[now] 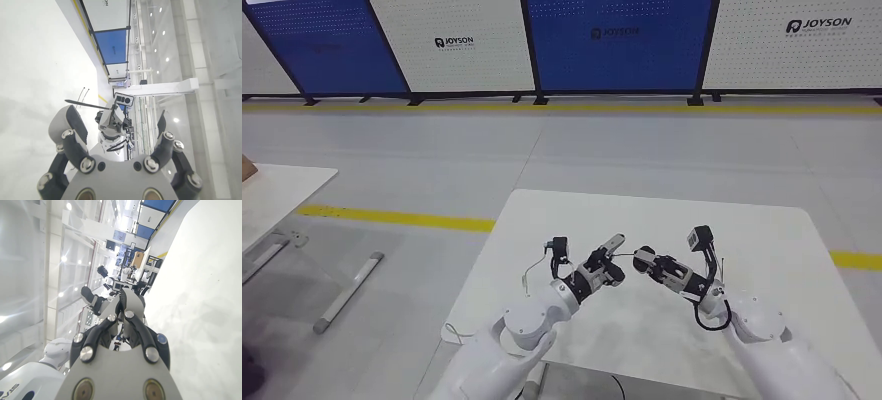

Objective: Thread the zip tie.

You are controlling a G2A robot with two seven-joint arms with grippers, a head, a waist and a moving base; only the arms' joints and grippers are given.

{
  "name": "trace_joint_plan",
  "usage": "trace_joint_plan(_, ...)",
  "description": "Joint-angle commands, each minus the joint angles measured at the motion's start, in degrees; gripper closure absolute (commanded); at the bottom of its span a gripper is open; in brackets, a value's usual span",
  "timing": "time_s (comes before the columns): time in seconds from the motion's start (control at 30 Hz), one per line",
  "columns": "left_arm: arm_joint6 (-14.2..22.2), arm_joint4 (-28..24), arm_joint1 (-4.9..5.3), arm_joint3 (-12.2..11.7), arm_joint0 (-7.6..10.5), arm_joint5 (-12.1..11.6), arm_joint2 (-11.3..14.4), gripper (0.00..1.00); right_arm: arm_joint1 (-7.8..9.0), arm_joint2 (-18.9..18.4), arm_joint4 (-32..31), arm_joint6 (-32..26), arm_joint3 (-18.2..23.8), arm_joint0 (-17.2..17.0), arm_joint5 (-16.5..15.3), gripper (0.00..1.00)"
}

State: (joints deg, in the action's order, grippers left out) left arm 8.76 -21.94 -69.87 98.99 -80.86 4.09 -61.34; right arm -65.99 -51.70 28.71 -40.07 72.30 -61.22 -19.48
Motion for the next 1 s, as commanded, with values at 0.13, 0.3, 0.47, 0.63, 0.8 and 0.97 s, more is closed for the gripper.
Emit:
trace_joint_plan(0.13, -1.38, -0.25, -0.47, -2.94, 1.92, -0.57, 0.72, 0.29, 0.00, 0.00, 0.00, 0.00, 0.00, 0.00, 0.00, 1.00)
trace_joint_plan(0.3, -1.60, -0.62, -0.65, -3.73, 2.24, -1.49, 0.71, 0.98, 0.00, 0.00, 0.00, 0.00, 0.00, 0.00, 0.00, 1.00)
trace_joint_plan(0.47, -1.24, 1.05, -0.59, -3.90, 1.78, -2.06, 0.81, 1.00, 0.00, 0.00, 0.00, 0.00, 0.00, 0.00, 0.00, 1.00)
trace_joint_plan(0.63, -1.47, 1.51, -0.57, -3.74, 1.44, -2.92, 0.28, 1.00, 0.00, 0.00, 0.00, 0.00, 0.00, 0.00, 0.00, 1.00)
trace_joint_plan(0.8, -1.68, 2.53, -0.62, -3.36, 1.22, -3.01, 0.53, 1.00, 0.00, 0.00, 0.00, 0.00, 0.00, 0.00, 0.00, 1.00)
trace_joint_plan(0.97, -2.00, 3.11, -0.74, -3.55, 1.35, -2.95, 0.81, 1.00, 0.00, 0.00, 0.00, 0.00, 0.00, 0.00, 0.00, 1.00)
